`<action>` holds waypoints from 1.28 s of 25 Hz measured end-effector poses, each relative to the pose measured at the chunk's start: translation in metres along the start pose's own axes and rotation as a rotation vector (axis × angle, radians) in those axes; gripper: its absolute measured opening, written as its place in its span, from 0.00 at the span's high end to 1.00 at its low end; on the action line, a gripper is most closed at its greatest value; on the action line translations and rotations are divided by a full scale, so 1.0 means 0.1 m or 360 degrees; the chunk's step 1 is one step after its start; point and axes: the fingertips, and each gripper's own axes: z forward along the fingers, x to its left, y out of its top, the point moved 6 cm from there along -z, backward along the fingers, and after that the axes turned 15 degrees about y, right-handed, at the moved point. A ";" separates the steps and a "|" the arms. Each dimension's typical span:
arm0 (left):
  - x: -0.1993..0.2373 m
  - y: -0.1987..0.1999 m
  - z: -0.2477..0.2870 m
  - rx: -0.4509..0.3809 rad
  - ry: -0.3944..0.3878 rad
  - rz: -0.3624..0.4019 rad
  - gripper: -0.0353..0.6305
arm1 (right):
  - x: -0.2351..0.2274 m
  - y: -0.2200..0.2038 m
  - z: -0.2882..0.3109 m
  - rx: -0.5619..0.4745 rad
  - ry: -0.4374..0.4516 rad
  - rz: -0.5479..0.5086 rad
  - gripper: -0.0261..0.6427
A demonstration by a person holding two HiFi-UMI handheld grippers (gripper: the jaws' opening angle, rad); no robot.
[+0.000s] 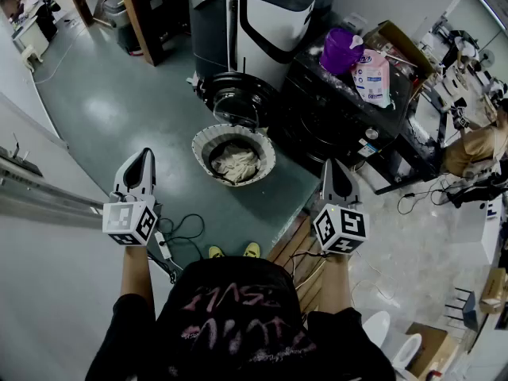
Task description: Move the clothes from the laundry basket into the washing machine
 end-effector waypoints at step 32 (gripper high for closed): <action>-0.10 0.02 0.02 -0.0001 -0.0077 -0.0020 0.63 | 0.00 0.00 -0.04 -0.0085 0.0115 0.0080 0.56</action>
